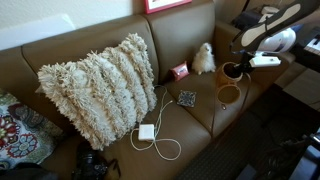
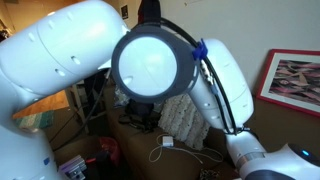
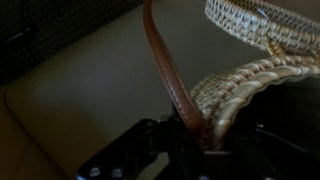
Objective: Move the brown jar to the right
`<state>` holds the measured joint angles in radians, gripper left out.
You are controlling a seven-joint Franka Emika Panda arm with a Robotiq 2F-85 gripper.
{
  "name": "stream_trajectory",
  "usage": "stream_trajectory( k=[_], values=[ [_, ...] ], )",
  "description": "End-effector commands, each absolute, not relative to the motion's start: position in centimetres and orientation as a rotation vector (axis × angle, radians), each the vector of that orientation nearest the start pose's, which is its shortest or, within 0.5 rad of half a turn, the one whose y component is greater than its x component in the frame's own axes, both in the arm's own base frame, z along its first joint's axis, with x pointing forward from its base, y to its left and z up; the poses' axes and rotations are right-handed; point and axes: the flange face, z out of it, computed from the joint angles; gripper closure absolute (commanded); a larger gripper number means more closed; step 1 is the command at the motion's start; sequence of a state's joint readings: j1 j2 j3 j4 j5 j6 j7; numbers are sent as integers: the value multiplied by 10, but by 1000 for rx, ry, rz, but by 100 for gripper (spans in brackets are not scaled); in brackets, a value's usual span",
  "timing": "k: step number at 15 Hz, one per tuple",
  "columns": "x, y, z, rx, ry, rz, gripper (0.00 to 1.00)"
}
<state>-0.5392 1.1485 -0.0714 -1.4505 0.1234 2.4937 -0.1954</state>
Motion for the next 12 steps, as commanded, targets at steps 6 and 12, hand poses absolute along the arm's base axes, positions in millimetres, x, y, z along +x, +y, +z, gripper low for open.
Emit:
stream_trajectory(
  k=[6, 12],
  values=[
    [548, -398, -82, -2913, 733, 280, 50],
    [561, -402, -77, -2928, 706, 251, 15]
  ],
)
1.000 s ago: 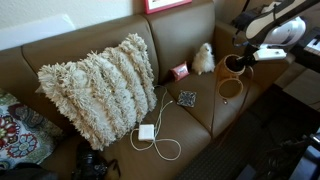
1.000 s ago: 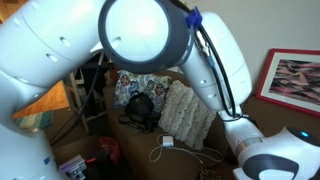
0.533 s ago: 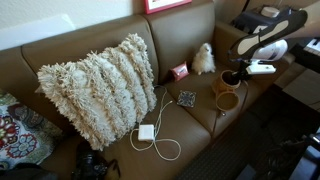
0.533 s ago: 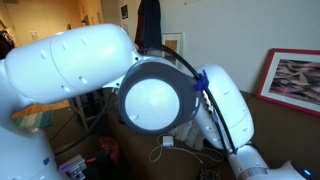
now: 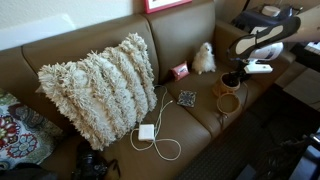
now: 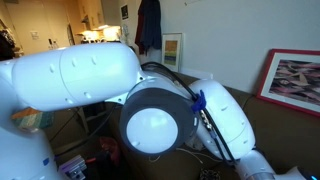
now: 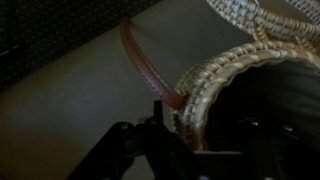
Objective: Move the brown jar to the right
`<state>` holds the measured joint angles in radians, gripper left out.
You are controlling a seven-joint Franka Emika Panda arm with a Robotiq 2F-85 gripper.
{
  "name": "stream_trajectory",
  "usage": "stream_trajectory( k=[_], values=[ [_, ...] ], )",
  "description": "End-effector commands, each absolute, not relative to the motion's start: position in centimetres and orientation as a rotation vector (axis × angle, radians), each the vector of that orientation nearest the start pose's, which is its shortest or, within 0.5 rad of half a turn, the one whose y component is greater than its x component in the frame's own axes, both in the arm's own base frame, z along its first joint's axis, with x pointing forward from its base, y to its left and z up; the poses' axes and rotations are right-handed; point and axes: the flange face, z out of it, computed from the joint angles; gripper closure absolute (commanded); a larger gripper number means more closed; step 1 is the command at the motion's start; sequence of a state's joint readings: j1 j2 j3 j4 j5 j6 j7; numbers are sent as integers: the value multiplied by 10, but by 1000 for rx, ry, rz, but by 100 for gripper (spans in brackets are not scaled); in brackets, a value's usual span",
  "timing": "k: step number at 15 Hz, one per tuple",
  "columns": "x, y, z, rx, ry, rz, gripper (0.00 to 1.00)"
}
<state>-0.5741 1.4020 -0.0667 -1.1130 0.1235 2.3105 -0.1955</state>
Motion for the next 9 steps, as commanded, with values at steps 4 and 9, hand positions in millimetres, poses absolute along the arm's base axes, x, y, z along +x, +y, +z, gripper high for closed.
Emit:
stream_trajectory(
  k=[4, 9],
  values=[
    [573, -392, -49, -2959, 647, 147, 0],
    [597, -369, 27, -3050, 431, -129, 0]
  ],
)
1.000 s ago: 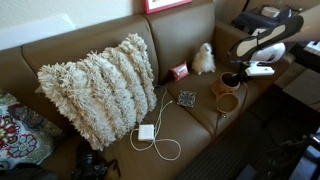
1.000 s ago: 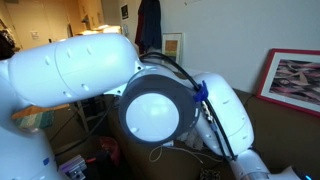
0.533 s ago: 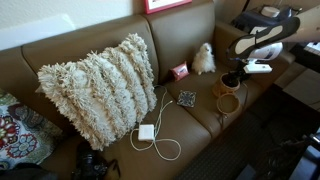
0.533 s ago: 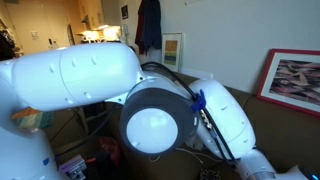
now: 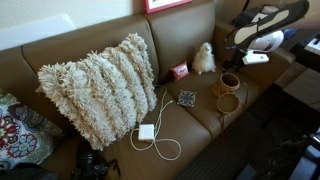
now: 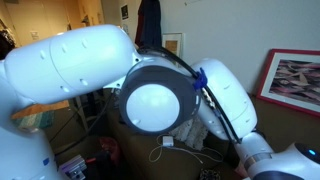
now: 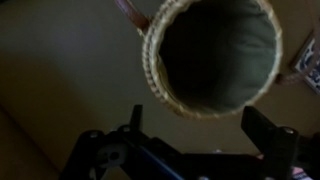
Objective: Move the brown jar to the right
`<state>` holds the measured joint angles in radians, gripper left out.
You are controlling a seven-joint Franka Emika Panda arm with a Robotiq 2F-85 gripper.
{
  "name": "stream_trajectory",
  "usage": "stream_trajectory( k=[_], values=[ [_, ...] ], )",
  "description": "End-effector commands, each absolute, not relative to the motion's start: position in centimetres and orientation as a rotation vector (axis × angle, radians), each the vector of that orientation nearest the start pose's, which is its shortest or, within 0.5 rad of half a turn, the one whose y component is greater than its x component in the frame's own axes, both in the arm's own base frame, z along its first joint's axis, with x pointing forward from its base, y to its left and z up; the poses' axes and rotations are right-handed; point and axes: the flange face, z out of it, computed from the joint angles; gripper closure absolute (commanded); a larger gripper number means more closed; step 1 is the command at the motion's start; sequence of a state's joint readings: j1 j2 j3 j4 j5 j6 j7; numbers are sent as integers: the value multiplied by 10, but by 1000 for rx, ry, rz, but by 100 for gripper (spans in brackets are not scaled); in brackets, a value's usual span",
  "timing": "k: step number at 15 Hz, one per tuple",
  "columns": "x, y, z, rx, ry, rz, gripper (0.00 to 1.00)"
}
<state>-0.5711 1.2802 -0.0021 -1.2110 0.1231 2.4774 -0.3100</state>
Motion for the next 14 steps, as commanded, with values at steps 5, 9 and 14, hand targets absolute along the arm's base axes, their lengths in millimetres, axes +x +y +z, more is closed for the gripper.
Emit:
stream_trajectory(
  k=[5, 9, 14],
  values=[
    [606, -333, 106, -3085, 266, -254, 0],
    [601, -293, 160, -3103, 140, -296, 0],
    [581, -221, 216, -3131, -26, -309, 0]
  ],
)
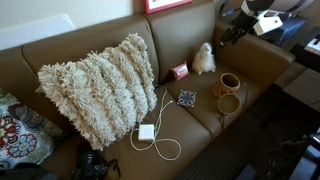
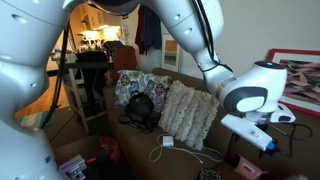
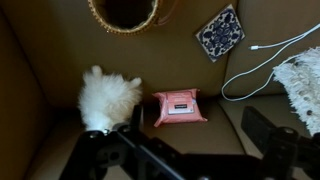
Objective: Move the brown jar to the right
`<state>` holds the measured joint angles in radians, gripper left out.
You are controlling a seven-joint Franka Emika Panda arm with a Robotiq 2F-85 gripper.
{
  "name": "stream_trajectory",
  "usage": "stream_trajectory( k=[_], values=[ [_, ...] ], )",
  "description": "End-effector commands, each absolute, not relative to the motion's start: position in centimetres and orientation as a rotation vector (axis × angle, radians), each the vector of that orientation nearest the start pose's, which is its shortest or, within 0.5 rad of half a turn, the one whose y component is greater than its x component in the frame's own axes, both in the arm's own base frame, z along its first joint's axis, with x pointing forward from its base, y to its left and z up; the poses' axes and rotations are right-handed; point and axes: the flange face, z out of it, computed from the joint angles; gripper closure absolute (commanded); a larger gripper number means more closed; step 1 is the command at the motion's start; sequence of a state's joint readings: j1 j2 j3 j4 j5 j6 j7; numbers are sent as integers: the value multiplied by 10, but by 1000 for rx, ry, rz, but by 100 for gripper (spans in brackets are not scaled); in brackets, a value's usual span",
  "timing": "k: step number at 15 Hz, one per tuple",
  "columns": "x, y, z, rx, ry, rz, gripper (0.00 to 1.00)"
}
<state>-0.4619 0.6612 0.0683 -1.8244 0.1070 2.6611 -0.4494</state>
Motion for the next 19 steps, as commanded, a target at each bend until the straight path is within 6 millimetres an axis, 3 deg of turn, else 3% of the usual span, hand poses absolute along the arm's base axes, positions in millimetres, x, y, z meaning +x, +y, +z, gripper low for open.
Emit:
stream_trajectory(
  k=[1, 4, 5, 8, 19],
  values=[
    [573, -203, 224, -3135, -59, -297, 0],
    [557, -157, 230, -3114, -153, -214, 0],
    [579, -175, 227, -3111, -106, -259, 0],
    [566, -151, 230, -3106, -152, -230, 0],
    [564, -156, 229, -3109, -140, -223, 0]
  ],
)
